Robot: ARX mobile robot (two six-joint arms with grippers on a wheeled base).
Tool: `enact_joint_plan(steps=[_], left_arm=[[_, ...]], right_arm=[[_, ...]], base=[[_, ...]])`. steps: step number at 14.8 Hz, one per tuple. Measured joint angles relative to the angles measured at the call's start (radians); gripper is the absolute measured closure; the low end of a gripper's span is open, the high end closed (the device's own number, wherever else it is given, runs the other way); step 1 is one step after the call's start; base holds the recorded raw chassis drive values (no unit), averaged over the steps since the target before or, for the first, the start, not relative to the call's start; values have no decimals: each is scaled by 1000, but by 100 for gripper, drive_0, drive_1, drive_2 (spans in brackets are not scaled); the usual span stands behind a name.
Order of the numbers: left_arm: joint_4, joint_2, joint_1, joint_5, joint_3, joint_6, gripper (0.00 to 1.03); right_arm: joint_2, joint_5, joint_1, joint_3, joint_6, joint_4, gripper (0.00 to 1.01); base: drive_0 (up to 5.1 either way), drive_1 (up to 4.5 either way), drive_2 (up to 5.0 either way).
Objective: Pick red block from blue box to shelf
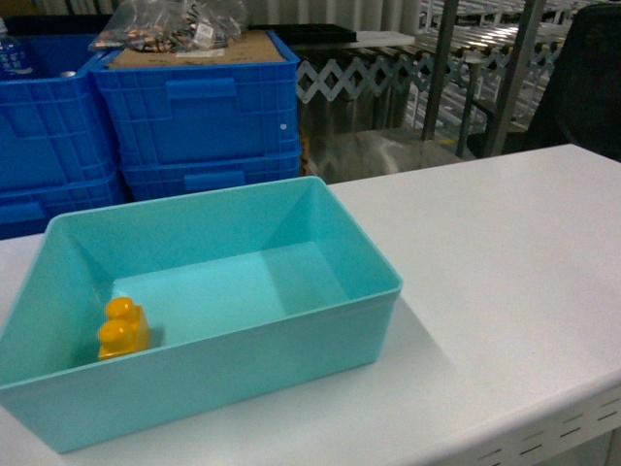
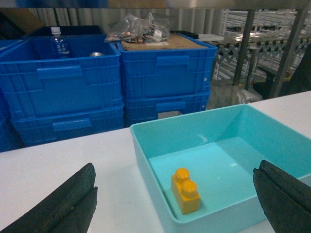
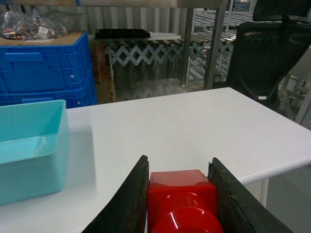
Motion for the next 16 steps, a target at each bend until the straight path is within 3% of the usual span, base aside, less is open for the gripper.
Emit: enact_joint_plan(steps=[16], left_arm=[[0, 0, 0, 0, 0, 0, 5]], right_arm=[[0, 0, 0, 0, 0, 0, 72]], base=[[-155, -155, -155]])
